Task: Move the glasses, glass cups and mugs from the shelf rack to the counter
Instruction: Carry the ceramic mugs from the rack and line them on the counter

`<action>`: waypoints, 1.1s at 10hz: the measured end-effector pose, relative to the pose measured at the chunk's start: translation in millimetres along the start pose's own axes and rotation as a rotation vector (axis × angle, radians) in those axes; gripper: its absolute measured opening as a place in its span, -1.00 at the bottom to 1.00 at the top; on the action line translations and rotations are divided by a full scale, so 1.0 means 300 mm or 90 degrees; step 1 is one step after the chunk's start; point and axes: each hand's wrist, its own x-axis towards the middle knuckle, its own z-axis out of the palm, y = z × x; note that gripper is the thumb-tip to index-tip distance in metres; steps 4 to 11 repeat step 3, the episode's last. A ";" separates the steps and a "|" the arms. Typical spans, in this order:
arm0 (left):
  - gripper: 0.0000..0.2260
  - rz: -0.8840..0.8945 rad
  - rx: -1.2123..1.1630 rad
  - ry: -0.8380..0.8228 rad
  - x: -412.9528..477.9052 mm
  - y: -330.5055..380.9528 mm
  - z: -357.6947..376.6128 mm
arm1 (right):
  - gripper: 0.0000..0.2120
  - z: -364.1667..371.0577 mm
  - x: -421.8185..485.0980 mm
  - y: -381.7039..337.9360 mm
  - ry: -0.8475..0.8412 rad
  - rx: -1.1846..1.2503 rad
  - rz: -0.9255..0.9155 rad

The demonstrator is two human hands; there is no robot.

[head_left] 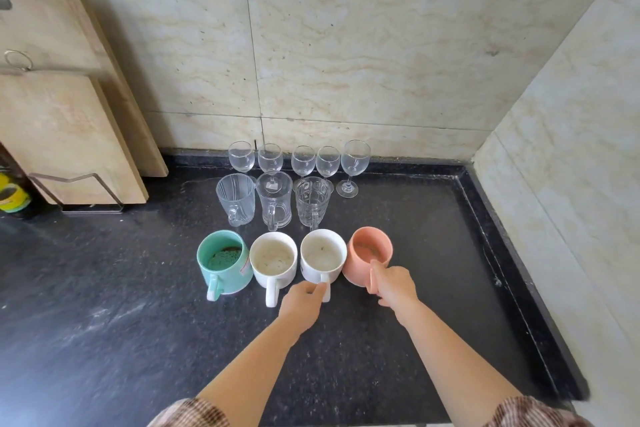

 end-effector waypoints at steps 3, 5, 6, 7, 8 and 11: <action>-0.70 0.271 0.285 0.300 -0.050 -0.069 -0.231 | -0.81 -0.043 -0.178 -0.086 0.099 -0.075 -0.290; -0.70 0.271 0.285 0.300 -0.050 -0.069 -0.231 | -0.81 -0.043 -0.178 -0.086 0.099 -0.075 -0.290; -0.70 0.271 0.285 0.300 -0.050 -0.069 -0.231 | -0.81 -0.043 -0.178 -0.086 0.099 -0.075 -0.290; -0.70 0.271 0.285 0.300 -0.050 -0.069 -0.231 | -0.81 -0.043 -0.178 -0.086 0.099 -0.075 -0.290; -0.70 0.271 0.285 0.300 -0.050 -0.069 -0.231 | -0.81 -0.043 -0.178 -0.086 0.099 -0.075 -0.290; -0.70 0.271 0.285 0.300 -0.050 -0.069 -0.231 | -0.81 -0.043 -0.178 -0.086 0.099 -0.075 -0.290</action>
